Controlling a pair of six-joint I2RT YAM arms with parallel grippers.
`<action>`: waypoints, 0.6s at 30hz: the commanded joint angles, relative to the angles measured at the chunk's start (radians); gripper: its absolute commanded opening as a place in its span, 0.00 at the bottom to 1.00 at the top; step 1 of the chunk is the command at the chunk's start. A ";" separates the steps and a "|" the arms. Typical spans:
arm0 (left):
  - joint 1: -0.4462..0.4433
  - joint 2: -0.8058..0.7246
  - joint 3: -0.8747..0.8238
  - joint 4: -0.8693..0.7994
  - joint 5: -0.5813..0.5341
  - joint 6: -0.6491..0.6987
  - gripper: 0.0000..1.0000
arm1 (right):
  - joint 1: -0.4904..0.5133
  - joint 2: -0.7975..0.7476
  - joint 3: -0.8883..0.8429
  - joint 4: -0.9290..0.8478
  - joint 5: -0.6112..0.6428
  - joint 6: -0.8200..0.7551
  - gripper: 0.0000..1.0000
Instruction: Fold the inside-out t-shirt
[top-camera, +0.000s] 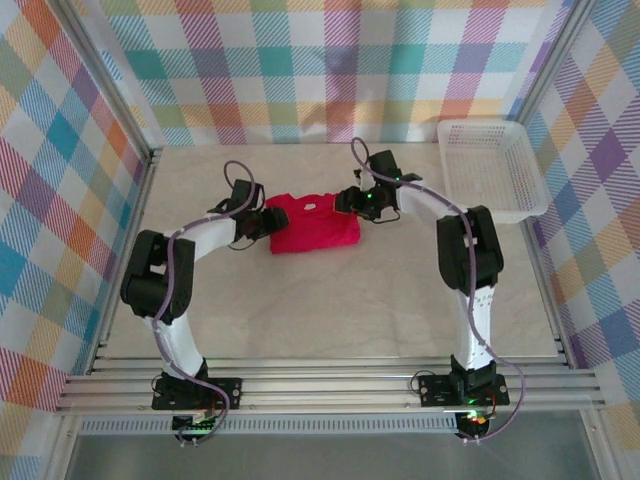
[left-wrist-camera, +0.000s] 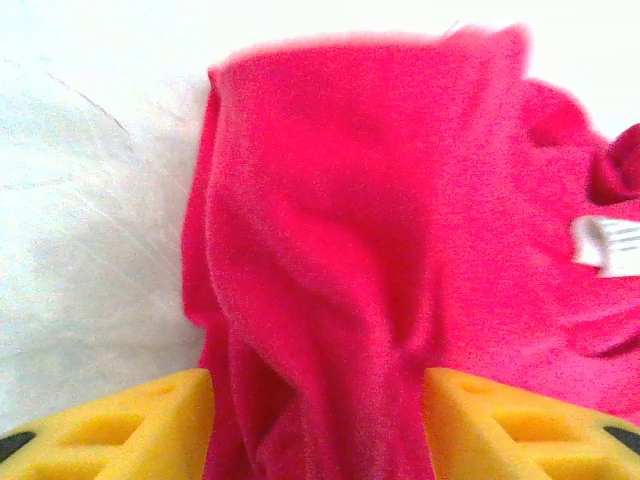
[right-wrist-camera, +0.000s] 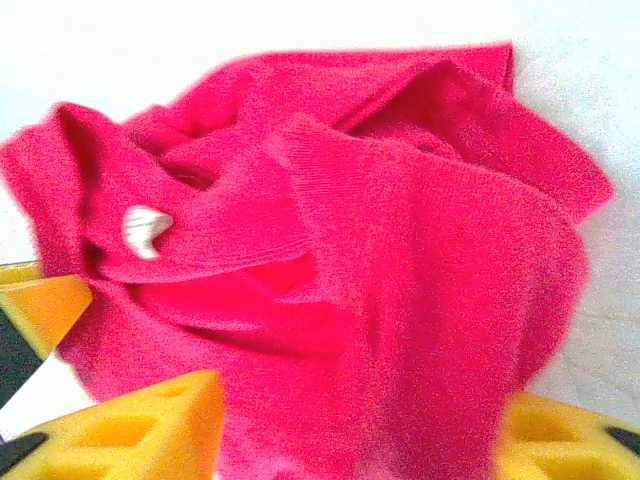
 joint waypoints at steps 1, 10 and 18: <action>-0.017 -0.127 0.052 -0.176 -0.105 0.046 0.56 | -0.004 -0.083 -0.025 -0.072 0.033 -0.010 0.44; -0.083 0.031 0.134 -0.008 0.007 -0.068 0.54 | 0.036 0.086 0.118 -0.017 -0.013 0.124 0.19; 0.015 0.346 0.369 -0.063 0.031 -0.050 0.53 | 0.031 0.360 0.352 -0.057 -0.036 0.166 0.16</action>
